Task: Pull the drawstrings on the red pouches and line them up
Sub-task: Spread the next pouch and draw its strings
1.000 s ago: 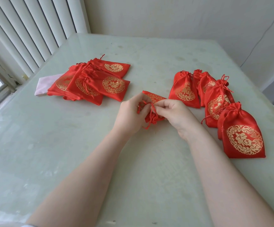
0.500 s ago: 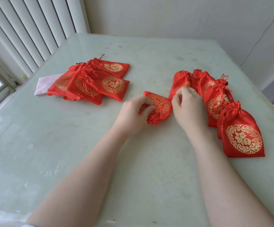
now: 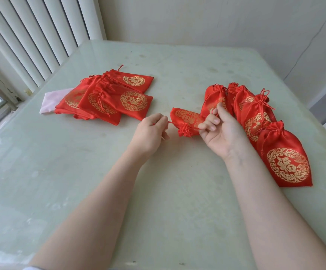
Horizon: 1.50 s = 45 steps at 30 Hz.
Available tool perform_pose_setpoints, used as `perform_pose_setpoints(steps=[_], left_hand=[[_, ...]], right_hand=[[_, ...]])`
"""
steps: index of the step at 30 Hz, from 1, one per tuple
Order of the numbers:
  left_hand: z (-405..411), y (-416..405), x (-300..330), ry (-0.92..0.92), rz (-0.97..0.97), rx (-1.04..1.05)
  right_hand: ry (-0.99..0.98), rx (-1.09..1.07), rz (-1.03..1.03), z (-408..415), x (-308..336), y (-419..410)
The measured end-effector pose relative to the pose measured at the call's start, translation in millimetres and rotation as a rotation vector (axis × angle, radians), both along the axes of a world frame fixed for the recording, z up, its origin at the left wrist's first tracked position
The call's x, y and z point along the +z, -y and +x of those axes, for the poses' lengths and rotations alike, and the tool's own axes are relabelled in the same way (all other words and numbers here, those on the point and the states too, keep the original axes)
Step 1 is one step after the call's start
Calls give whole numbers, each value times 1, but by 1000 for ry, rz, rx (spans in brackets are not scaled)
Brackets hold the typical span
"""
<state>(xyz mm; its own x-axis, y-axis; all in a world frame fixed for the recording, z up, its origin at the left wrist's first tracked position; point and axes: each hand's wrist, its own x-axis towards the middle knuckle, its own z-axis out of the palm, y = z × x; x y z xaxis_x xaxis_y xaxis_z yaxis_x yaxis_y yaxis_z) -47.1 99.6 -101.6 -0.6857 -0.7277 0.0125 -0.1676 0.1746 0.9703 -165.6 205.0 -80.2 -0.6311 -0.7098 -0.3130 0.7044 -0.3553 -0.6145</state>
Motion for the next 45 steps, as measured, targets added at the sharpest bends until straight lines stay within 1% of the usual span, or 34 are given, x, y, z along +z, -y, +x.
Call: perform_pose_setpoints(steps=[2, 4, 8, 12, 14, 16, 18, 20, 24, 27, 31, 33, 37, 39, 41, 45], left_hand=[[0, 0, -1, 2, 36, -6], [-1, -3, -1, 10, 52, -8], [1, -3, 3, 0, 62, -14], [2, -5, 9, -63, 158, -16], [2, -7, 12, -124, 209, -24], [2, -8, 12, -175, 232, -57], [2, -11, 13, -199, 234, -112], [2, -14, 13, -188, 196, -143], [0, -17, 9, -105, 136, -171], [1, -17, 8, -57, 100, -205], [1, -16, 8, -19, 76, -220], [0, -16, 7, -25, 150, -225], [-2, -18, 8, -203, 532, -205], [-3, -18, 9, -263, 638, -219], [-4, -19, 8, -264, 655, -226], [-6, -21, 10, -202, 570, -164]], right_hand=[[-54, 13, 97, -1, 0, 0], [-150, 15, 192, 2, -2, 1], [-466, 96, 362, 12, -8, 3], [-778, 283, 505, 20, -10, 4], [-849, 374, 540, 23, -9, 4], [-878, 395, 528, 26, -8, 4], [-872, 352, 511, 27, -7, 4], [-836, 282, 478, 26, -7, 5], [-703, 156, 323, 23, -6, 7], [-674, 142, 242, 22, -7, 8], [-687, 183, 207, 25, -6, 7], [-685, 185, 197, 25, -4, 7], [-549, 126, 141, 19, -3, 9], [-538, 81, 188, 18, -4, 10], [-532, 60, 201, 17, -6, 9], [-532, 18, 155, 14, -2, 5]])
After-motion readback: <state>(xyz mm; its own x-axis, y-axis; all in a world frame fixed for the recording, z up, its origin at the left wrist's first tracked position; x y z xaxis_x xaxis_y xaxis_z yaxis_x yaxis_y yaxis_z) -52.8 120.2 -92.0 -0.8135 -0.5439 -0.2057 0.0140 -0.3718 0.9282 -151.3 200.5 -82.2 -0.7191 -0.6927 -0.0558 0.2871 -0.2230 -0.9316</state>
